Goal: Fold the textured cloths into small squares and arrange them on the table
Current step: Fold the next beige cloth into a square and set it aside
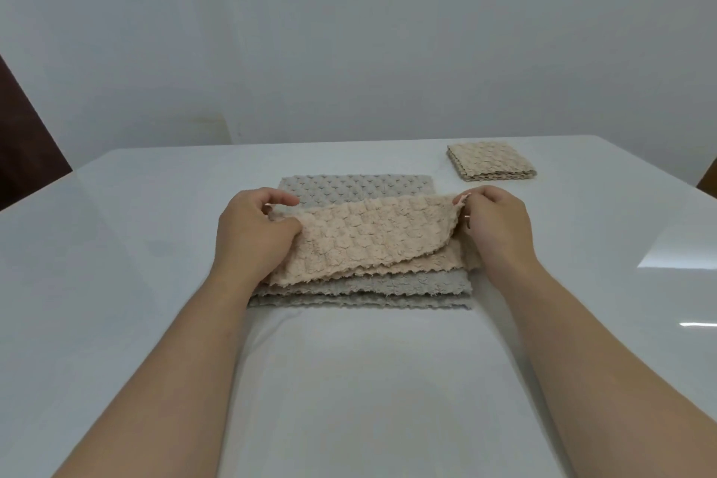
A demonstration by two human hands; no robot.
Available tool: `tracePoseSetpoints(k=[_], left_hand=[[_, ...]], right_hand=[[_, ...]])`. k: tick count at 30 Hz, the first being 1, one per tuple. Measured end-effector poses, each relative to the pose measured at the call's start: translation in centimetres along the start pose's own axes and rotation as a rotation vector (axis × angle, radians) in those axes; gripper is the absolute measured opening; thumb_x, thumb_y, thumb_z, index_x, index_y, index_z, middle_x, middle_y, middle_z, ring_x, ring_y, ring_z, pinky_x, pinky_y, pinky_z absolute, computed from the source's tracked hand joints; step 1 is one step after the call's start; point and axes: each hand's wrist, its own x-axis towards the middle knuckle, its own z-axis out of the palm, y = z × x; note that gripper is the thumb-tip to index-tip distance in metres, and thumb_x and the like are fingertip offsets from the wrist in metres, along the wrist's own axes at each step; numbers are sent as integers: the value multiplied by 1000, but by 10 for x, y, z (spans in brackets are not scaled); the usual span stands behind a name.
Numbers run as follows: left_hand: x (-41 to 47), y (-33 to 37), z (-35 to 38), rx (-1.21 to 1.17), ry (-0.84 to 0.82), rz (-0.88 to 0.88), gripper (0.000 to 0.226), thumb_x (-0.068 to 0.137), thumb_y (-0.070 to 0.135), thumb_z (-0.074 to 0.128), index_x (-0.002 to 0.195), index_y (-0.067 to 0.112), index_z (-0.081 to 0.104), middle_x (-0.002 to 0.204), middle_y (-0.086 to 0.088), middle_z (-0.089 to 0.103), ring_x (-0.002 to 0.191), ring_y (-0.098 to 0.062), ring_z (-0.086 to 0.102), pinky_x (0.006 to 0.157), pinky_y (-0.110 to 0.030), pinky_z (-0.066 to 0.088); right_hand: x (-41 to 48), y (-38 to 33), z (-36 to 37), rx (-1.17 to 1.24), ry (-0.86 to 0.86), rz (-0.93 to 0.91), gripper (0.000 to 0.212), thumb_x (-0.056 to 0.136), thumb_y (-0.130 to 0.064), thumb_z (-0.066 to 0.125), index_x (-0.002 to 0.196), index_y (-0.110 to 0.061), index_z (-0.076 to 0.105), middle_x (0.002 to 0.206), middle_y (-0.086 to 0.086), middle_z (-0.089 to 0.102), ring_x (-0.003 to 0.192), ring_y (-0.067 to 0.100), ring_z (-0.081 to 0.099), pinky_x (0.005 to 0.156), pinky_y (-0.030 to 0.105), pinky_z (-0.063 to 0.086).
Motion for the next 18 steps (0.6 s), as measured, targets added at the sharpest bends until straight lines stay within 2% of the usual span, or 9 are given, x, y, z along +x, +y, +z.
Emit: tracePoseSetpoints(k=[2,4,7,9,11,14,16,18], left_hand=[[3,-4,-1,98,11,-37,24,78,29,76,100,32,70,108,2,64,89,-11,62,73,-27,45],[3,-4,-4,164,11,-80,30,80,40,75,105,27,66,104,0,64,84,-13,60,71,-29,43],[2,1,-8,187,12,-100,33,84,46,73,105,24,61,89,4,64,75,-4,56,57,-25,37],[2,2,-9,193,-1,-111,29,84,44,72,104,25,63,86,6,66,72,-4,58,57,-24,38],[1,3,-9,209,-34,-121,26,84,41,70,105,26,65,89,6,68,73,-6,61,59,-25,41],[1,2,-8,229,-100,-159,35,87,41,66,117,25,63,100,5,67,76,-8,60,57,-24,39],[0,2,-8,246,-127,-175,44,89,42,64,128,23,59,105,4,65,79,-10,57,56,-23,37],[0,2,-7,239,-140,-179,43,90,41,63,128,22,57,103,3,65,80,-10,57,56,-23,36]], right_hand=[[-1,-2,-2,-19,9,6,29,83,-32,48,82,-7,64,77,-1,66,77,24,61,71,39,46],[0,-1,-3,-37,10,-7,41,88,-42,49,81,-3,58,72,1,58,72,22,54,69,37,42],[-2,0,-2,-105,3,-45,43,94,-46,50,67,-15,38,60,-2,41,61,20,40,61,36,32],[-2,1,0,-139,-9,-41,44,94,-49,48,65,-19,34,59,-2,41,60,21,40,61,35,33],[-3,-2,-1,-153,-11,-23,46,93,-52,44,64,-17,38,61,-1,45,62,23,44,64,37,36],[-4,-7,-3,-156,-33,28,52,90,-55,39,75,-12,66,72,0,63,76,25,60,76,42,48],[-4,-7,-4,-194,-24,14,43,90,-47,45,85,-12,70,80,3,67,81,23,61,77,40,48],[-4,-4,-4,-281,-10,-35,27,90,-33,51,89,-13,68,84,0,68,84,21,62,73,36,46]])
